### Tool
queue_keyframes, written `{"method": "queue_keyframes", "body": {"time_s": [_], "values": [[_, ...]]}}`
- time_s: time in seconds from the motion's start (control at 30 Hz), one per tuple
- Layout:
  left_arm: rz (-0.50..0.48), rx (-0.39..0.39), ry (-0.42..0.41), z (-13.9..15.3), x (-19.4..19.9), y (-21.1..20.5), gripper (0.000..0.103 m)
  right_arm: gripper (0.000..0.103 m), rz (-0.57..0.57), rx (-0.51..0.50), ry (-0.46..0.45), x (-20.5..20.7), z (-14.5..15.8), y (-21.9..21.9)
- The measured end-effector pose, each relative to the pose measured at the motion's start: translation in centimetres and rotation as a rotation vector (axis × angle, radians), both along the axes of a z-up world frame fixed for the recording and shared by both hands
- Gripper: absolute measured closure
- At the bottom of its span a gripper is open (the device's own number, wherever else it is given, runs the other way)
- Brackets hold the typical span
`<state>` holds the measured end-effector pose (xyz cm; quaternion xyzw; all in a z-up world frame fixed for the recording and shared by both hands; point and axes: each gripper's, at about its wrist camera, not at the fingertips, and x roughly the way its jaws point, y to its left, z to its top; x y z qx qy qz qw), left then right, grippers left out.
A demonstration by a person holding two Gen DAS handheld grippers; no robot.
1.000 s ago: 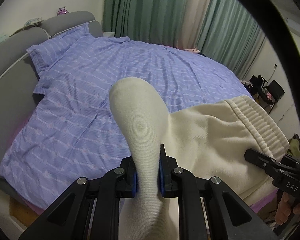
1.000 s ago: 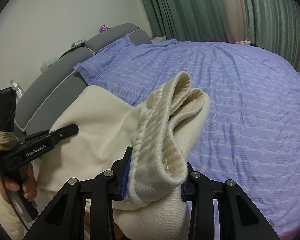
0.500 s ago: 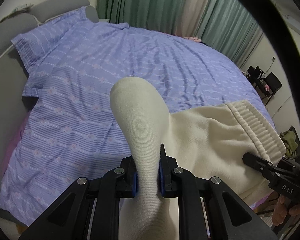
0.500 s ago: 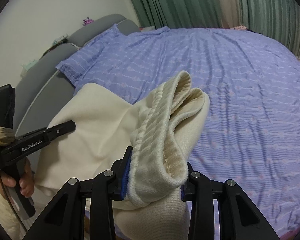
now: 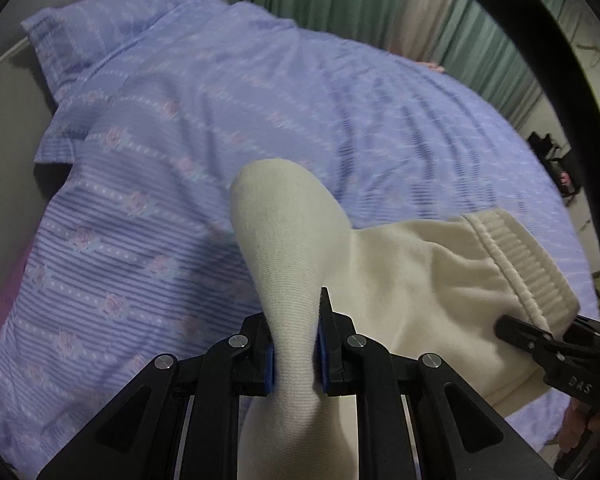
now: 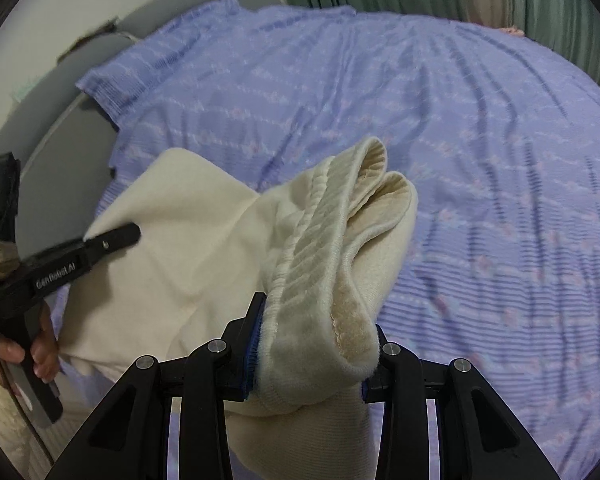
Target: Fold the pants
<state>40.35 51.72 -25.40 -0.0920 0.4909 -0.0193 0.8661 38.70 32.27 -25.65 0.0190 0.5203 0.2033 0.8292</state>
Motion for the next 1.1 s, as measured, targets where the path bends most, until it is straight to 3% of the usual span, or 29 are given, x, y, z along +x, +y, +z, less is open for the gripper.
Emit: {"method": "queue_keyframes", "body": {"time_s": [0.27, 0.33, 0.4, 0.43, 0.5, 0.67, 0.83, 0.97, 1.1], "values": [[0.014, 0.051, 0.086, -4.4, 0.8, 2.0, 0.085, 0.063, -0.043, -0.04, 0.083, -0.5, -4.7, 0.2], [0.036, 0.081, 0.14, -5.6, 0.6, 2.2, 0.072, 0.054, -0.065, -0.05, 0.132, -0.6, -5.7, -0.4], [0.089, 0.119, 0.171, -6.1, 0.4, 2.8, 0.062, 0.031, -0.095, -0.105, 0.167, -0.5, -6.2, -0.8], [0.11, 0.127, 0.166, -5.6, 0.1, 2.9, 0.059, 0.031, -0.117, -0.167, 0.164, -0.6, -6.3, -1.1], [0.134, 0.155, 0.13, -3.7, -0.7, 2.6, 0.057, 0.031, -0.118, -0.197, 0.118, -1.2, -5.0, -1.8], [0.097, 0.254, -0.016, 3.1, -4.2, -0.8, 0.036, 0.029, -0.116, -0.174, -0.008, -3.3, 0.5, -4.1], [0.073, 0.289, -0.137, 10.0, -8.9, -5.8, 0.017, 0.016, -0.09, -0.151, -0.135, -7.3, 7.2, -7.2], [0.038, 0.296, -0.218, 14.7, -13.0, -11.3, 0.009, 0.013, -0.072, -0.157, -0.203, -10.3, 11.5, -10.6], [-0.003, 0.287, -0.247, 17.9, -17.0, -17.6, 0.006, 0.01, -0.074, -0.149, -0.255, -14.5, 15.7, -15.3]]}}
